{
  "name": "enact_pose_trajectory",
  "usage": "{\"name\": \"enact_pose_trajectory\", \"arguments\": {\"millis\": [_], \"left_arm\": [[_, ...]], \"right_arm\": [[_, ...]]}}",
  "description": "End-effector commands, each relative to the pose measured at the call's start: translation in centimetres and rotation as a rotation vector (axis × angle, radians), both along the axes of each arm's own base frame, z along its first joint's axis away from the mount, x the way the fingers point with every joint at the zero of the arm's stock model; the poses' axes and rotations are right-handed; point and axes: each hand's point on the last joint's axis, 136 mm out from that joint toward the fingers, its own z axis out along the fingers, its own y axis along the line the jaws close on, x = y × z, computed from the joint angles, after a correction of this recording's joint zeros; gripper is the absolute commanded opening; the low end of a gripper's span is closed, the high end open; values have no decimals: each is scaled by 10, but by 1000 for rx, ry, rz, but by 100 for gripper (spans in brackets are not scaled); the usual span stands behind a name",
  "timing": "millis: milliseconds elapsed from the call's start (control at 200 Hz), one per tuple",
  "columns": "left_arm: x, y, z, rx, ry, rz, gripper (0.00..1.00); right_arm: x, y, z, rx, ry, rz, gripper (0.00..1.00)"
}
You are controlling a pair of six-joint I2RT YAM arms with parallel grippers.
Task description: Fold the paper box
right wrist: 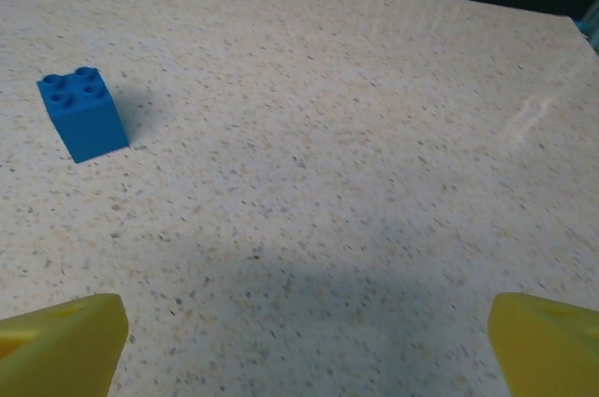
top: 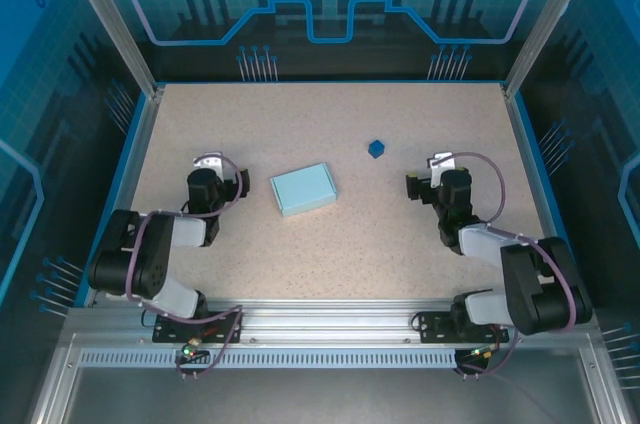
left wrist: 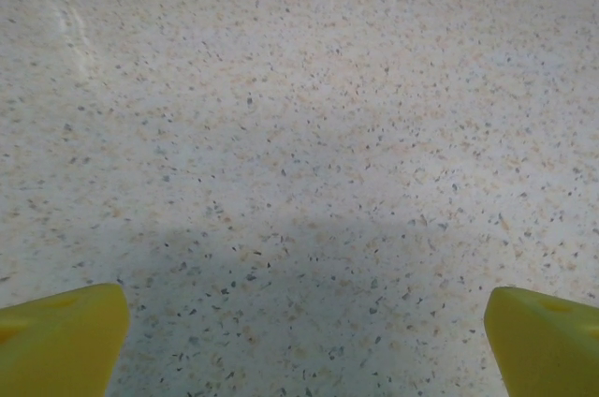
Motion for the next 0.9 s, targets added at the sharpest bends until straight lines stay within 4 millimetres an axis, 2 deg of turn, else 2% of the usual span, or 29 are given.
{"name": "enact_pose_trajectory", "arguments": {"millis": [0, 120, 895], "left_arm": [[11, -7, 25, -2, -120, -65, 99], [11, -6, 25, -3, -118, -59, 99], [11, -7, 26, -1, -120, -61, 99]], "right_arm": [[19, 7, 10, 19, -81, 66, 100], [25, 1, -4, 60, -31, 60, 100], [27, 0, -4, 81, -28, 75, 100]]}}
